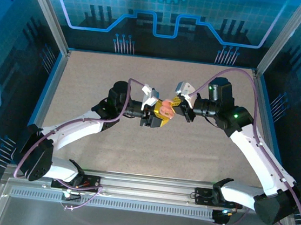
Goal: Insert wireless bluetooth earbuds into charging case
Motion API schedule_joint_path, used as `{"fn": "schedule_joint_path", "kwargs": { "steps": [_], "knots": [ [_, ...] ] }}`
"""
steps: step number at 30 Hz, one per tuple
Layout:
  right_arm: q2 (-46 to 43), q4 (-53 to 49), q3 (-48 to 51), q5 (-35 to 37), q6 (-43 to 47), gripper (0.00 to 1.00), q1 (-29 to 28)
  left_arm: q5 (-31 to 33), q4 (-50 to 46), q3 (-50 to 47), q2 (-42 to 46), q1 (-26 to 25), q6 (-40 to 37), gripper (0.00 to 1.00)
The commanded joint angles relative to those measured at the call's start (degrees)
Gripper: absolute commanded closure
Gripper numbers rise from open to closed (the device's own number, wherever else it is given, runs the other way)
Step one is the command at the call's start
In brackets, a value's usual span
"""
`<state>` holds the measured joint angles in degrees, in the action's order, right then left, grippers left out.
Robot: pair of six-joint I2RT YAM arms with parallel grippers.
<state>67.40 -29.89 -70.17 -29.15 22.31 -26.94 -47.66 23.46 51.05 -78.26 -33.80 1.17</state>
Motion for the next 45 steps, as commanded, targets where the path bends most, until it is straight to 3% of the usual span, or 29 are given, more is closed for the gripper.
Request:
{"fn": "schedule_joint_path", "kwargs": {
  "steps": [1,8,24,33,41,45],
  "knots": [
    [-1.14,1.41,0.21,-1.94,-1.2,0.91,0.4,-1.47,0.53,-0.85,1.62,0.13,-1.78,0.48],
    [-0.95,1.06,0.03,-2.32,-1.1,0.91,0.4,-1.39,1.25,-0.62,1.52,0.13,-1.35,0.51],
    [-1.14,1.5,0.48,-2.24,-0.73,0.91,0.4,-1.21,3.38,-0.6,1.05,0.14,0.51,0.48],
    [-1.17,1.5,0.47,-2.49,-0.82,0.9,0.4,-1.22,2.49,-0.42,1.01,0.12,0.39,0.61],
    [-1.3,1.57,0.23,-1.73,-1.57,0.85,0.48,-0.77,2.17,-0.49,1.35,0.1,0.05,0.66],
    [-1.32,1.65,-0.68,0.87,-4.32,0.74,0.88,0.41,2.52,-0.99,1.87,0.13,-0.29,0.66]
  ]
}}
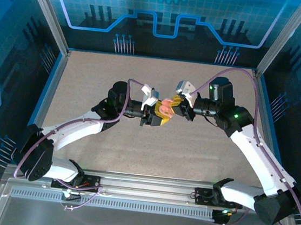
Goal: Insert wireless bluetooth earbuds into charging case
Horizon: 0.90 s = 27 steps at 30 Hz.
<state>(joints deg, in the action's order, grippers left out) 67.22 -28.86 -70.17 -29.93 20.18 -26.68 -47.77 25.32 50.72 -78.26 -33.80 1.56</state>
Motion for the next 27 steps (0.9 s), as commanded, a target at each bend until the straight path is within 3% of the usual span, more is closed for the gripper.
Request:
{"fn": "schedule_joint_path", "kwargs": {
  "steps": [1,8,12,16,20,23,27],
  "knots": [
    [-1.09,0.56,-1.13,2.79,-3.36,0.68,0.9,1.37,0.98,-0.91,2.12,0.18,-0.69,0.66],
    [-2.6,2.59,-3.57,-0.79,-16.77,0.52,6.24,8.52,5.45,-4.22,3.76,1.32,0.75,0.67],
    [-4.11,4.38,-2.72,4.51,-28.13,0.4,9.93,13.41,10.72,-7.06,5.07,2.26,2.21,0.68],
    [-0.48,1.03,-1.13,9.2,-37.45,0.48,14.52,16.5,13.42,-8.9,6.55,3.03,2.75,0.68],
    [8.43,-2.71,0.01,6.29,-44.18,0.57,16.27,18.59,15.11,-10.19,8.55,3.21,2.76,0.68],
    [16.82,-3.43,-0.42,2.28,-45.58,0.65,14.93,18.75,15.06,-10.39,9.59,3.4,2.6,0.67],
    [26.84,-7.09,-4.15,5.42,-43.86,0.7,10.15,19.81,15.48,-10.96,10.99,3.53,2.32,0.67]
  ]
}}
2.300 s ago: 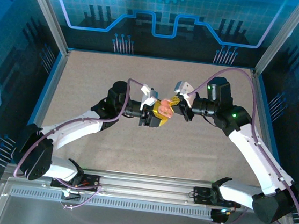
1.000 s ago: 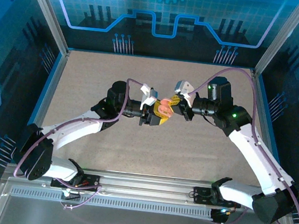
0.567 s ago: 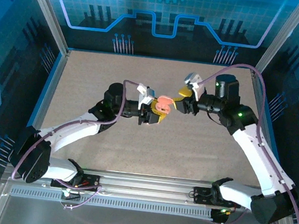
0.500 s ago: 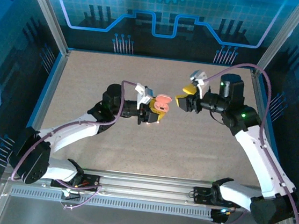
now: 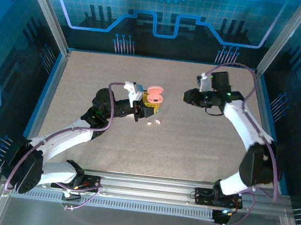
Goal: Insert wireless bluetooth earbuds into charging case
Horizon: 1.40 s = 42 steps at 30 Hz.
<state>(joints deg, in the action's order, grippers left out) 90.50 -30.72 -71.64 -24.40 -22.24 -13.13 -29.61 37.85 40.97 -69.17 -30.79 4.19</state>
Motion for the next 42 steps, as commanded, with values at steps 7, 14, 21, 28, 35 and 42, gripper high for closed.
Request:
{"fn": "schedule_joint_path", "kwargs": {
  "steps": [7,14,21,28,35,42],
  "knots": [
    [16.01,-6.8,-10.0,1.74,0.31,0.71,-12.04,1.87,0.93,-0.48,4.23,0.54,-1.53,0.67],
    [25.34,-12.32,-19.13,5.94,3.32,0.71,-16.14,1.68,-0.73,-0.08,5.35,0.55,-2.34,0.67],
    [31.63,-15.1,-25.55,4.46,6.36,0.68,-19.74,1.56,-1.11,0.08,5.52,0.55,-2.6,0.67],
    [37.0,-16.89,-30.71,4.52,8.26,0.62,-21.4,0.89,-1.19,0.28,5.39,0.51,-1.99,0.67],
    [42.45,-20.11,-36.73,3.29,11.45,0.61,-22.69,0.78,-1.62,0.24,5.45,0.55,-1.73,0.67],
    [45.89,-22.47,-38.69,3.91,12.92,0.61,-23.61,0.67,-1.93,0.33,5.31,0.53,-1.64,0.67]
  ]
}}
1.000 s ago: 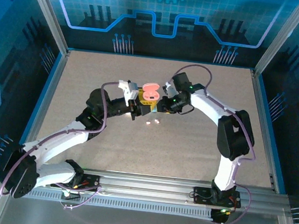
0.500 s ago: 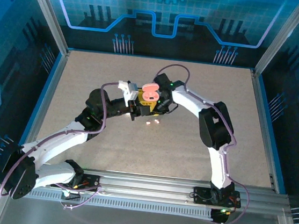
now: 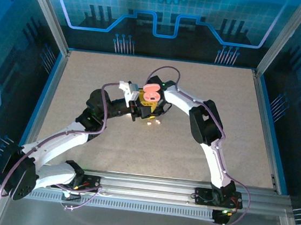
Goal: Insert wireless bluetooth earbuds into charging case
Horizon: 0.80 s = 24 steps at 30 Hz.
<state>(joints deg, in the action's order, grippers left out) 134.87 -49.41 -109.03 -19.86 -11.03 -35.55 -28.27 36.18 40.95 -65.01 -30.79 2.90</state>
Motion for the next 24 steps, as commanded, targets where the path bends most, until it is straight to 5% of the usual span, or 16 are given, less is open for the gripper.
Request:
{"fn": "schedule_joint_path", "kwargs": {
  "steps": [1,24],
  "knots": [
    [1.3,-4.08,-1.19,-0.38,1.95,0.61,-1.26,-0.59,-0.23,0.25,1.18,0.52,-0.43,0.67],
    [-6.04,-5.49,4.93,2.67,2.99,0.66,-1.93,-0.67,0.07,0.3,0.85,0.53,0.16,0.67]
  ]
}}
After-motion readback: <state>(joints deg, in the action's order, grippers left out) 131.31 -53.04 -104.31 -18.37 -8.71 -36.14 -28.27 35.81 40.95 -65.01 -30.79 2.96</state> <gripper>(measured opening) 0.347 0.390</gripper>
